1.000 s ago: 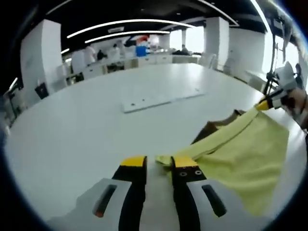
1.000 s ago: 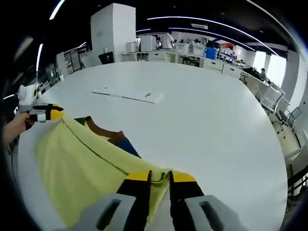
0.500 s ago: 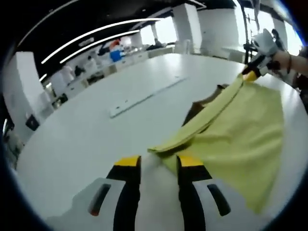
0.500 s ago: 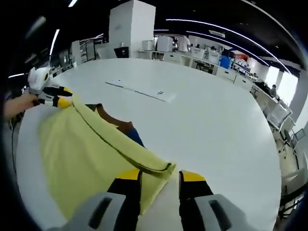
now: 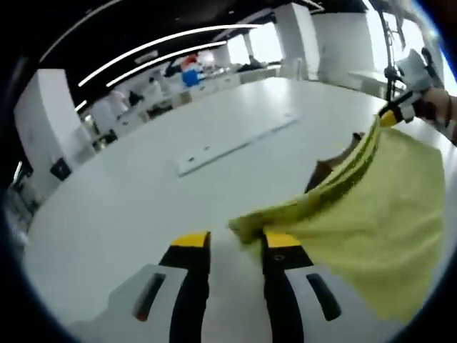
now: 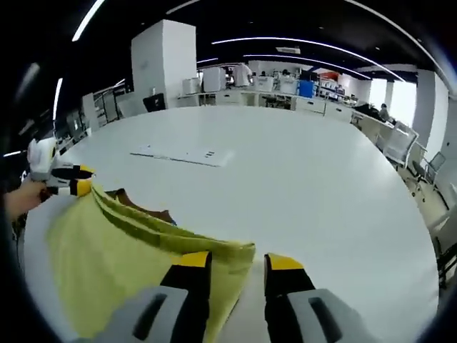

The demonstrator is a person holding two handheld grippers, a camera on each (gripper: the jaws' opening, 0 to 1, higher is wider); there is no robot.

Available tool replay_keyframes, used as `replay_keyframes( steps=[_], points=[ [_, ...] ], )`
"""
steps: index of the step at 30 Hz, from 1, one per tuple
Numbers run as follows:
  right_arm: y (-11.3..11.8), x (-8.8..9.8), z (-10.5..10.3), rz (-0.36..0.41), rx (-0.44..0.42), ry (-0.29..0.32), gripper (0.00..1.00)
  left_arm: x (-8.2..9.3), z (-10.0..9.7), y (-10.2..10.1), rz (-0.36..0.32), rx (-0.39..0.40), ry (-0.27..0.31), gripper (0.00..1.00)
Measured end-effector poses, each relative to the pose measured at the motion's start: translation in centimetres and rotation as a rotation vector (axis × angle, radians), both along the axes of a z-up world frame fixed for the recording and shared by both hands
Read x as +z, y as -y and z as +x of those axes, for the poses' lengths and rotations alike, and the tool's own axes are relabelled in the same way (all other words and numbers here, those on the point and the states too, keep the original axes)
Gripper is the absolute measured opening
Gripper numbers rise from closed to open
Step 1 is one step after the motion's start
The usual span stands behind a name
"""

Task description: Fold the garment on the visible template until the final outline fits inside the template.

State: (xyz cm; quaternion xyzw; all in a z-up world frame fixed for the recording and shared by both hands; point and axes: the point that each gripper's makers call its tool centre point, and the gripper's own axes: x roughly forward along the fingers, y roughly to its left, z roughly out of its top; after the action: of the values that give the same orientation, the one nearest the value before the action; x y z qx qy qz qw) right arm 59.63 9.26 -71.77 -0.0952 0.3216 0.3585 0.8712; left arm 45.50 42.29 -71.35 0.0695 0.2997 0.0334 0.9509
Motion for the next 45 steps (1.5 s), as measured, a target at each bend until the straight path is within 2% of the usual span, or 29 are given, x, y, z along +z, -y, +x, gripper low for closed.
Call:
replay_keyframes(
  steps=[2,5,12,16,22,25,31,34,39,42,45],
  points=[
    [0.2,-0.1,0.2,-0.003,-0.012,-0.005,0.26,0.1,-0.1,-0.3,-0.025,0.034,0.004,0.23],
    [0.3,0.2,0.1,-0.002,-0.018,-0.006,0.26,0.3,-0.6,-0.5,-0.027,0.041,0.005,0.22],
    [0.7,1.2,-0.5,0.003,-0.015,-0.013,0.34,1.1,-2.0,-0.3,-0.086,0.047,0.003,0.29],
    [0.8,1.9,-1.4,0.009,-0.002,-0.027,0.38,2.1,-2.9,0.0,-0.078,0.033,0.006,0.33],
    [0.6,3.2,-3.6,0.037,0.023,-0.065,0.47,3.2,-4.6,0.9,-0.102,-0.004,0.004,0.39],
    [0.5,3.7,-4.5,0.037,0.048,-0.071,0.52,3.8,-5.0,1.7,-0.133,-0.035,0.024,0.47],
    [0.9,4.7,-7.1,0.053,0.069,-0.092,0.61,4.9,-6.2,2.4,-0.130,-0.084,0.036,0.57],
    [1.1,5.1,-8.4,0.068,0.081,-0.102,0.64,5.6,-7.1,3.1,-0.164,-0.097,0.058,0.61],
    [1.6,5.4,-10.9,0.086,0.118,-0.136,0.70,5.6,-8.8,4.0,-0.184,-0.113,0.050,0.68],
    [2.2,5.4,-12.1,0.071,0.136,-0.144,0.71,5.3,-9.9,4.8,-0.214,-0.132,0.037,0.70],
    [2.8,5.5,-13.1,0.039,0.168,-0.141,0.71,5.0,-10.9,5.4,-0.210,-0.153,0.016,0.72]
  ],
)
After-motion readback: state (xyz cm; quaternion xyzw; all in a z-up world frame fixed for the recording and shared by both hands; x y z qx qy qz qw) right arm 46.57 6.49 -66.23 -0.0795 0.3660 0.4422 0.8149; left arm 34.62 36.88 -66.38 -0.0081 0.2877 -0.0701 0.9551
